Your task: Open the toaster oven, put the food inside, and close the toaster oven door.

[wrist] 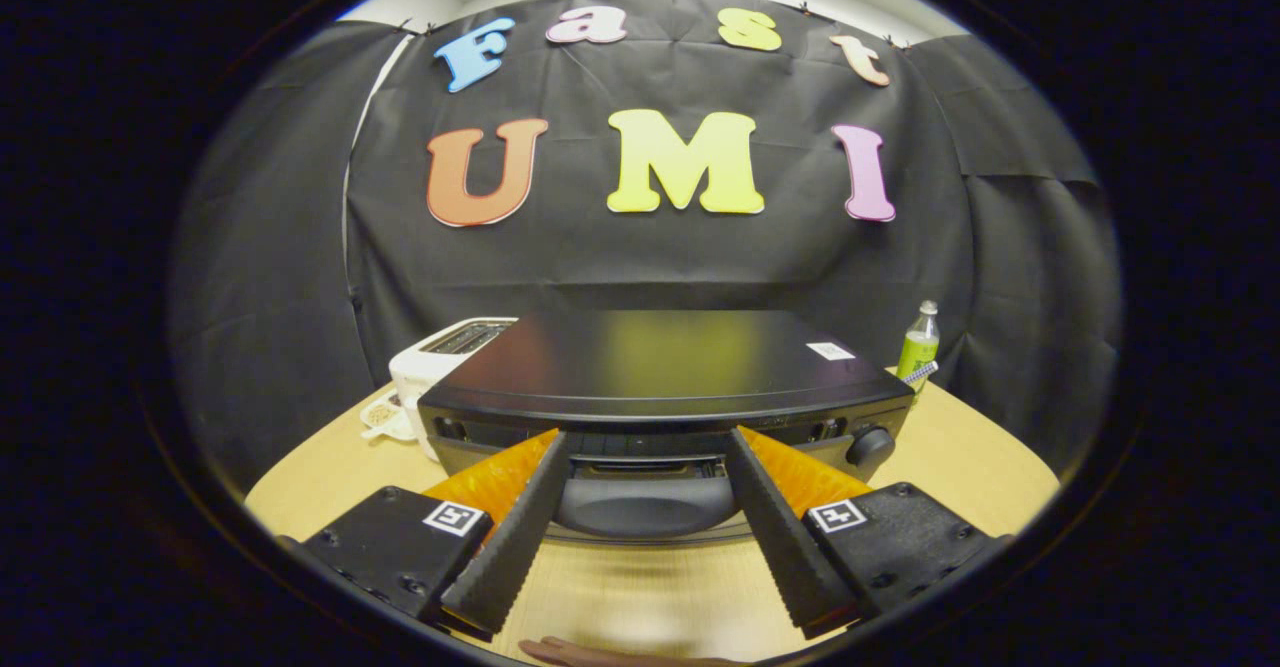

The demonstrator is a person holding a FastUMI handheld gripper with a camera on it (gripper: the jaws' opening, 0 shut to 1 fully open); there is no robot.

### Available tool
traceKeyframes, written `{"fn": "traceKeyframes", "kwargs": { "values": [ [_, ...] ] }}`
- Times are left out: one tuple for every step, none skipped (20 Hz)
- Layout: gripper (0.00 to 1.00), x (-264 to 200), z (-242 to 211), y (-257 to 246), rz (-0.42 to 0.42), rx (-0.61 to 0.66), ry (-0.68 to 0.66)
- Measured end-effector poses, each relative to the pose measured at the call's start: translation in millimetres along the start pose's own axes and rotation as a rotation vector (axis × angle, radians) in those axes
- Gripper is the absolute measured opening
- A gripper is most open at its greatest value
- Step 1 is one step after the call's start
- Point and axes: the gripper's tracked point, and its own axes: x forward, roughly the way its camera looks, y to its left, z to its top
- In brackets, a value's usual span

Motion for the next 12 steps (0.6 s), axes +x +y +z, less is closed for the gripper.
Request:
{"fn": "traceKeyframes", "kwargs": {
  "values": [
    [1.0,-4.1,-3.2,-0.5,0.001,0.005,0.007],
    [1.0,-7.9,-5.4,-0.3,0.003,0.0,0.012],
    [1.0,-12.2,-7.2,0.9,0.006,-0.005,0.017],
    [1.0,-13.8,-9.9,0.4,0.008,-0.007,0.025],
    [1.0,-18.9,-14.3,0.0,0.01,-0.004,0.03],
    [1.0,-24.4,-19.2,0.3,0.014,0.003,0.039],
    [1.0,-30.3,-24.4,-0.6,0.015,0.014,0.042],
    [1.0,-37.4,-29.9,0.0,0.018,0.02,0.043],
    [1.0,-42.6,-37.7,0.7,0.022,0.015,0.048],
    [1.0,-48.5,-44.1,0.1,0.026,0.005,0.05],
    [1.0,-53.4,-51.7,0.3,0.029,-0.009,0.054],
    [1.0,-58.5,-60.6,-0.5,0.032,-0.025,0.062]
  ]
}}
